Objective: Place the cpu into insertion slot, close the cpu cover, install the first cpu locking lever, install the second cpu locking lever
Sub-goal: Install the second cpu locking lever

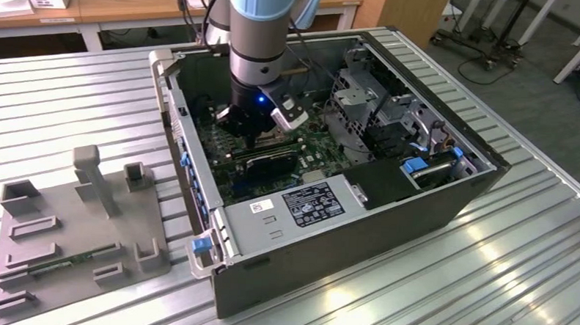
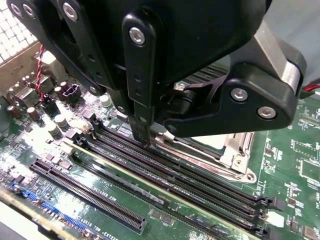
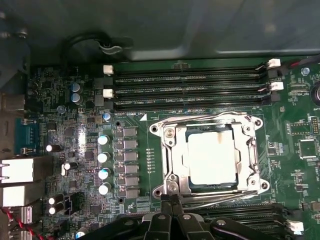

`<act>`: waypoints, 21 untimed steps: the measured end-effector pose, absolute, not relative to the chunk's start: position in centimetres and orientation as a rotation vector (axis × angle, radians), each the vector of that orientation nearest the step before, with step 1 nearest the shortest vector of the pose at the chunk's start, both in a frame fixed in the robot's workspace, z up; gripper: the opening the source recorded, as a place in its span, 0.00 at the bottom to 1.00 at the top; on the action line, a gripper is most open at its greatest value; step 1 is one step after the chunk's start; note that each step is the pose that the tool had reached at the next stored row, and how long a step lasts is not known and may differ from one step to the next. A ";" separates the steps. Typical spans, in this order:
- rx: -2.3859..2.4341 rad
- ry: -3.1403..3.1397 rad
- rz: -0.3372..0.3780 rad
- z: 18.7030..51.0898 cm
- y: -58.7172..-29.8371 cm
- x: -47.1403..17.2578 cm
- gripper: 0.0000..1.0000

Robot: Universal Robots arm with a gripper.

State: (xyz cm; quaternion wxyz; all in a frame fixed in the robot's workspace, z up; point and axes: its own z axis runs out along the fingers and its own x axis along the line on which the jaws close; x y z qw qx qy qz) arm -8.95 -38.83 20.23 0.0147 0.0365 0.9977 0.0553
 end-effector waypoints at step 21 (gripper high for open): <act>0.115 3.102 0.247 19.8 -38.8 -9.0 0.11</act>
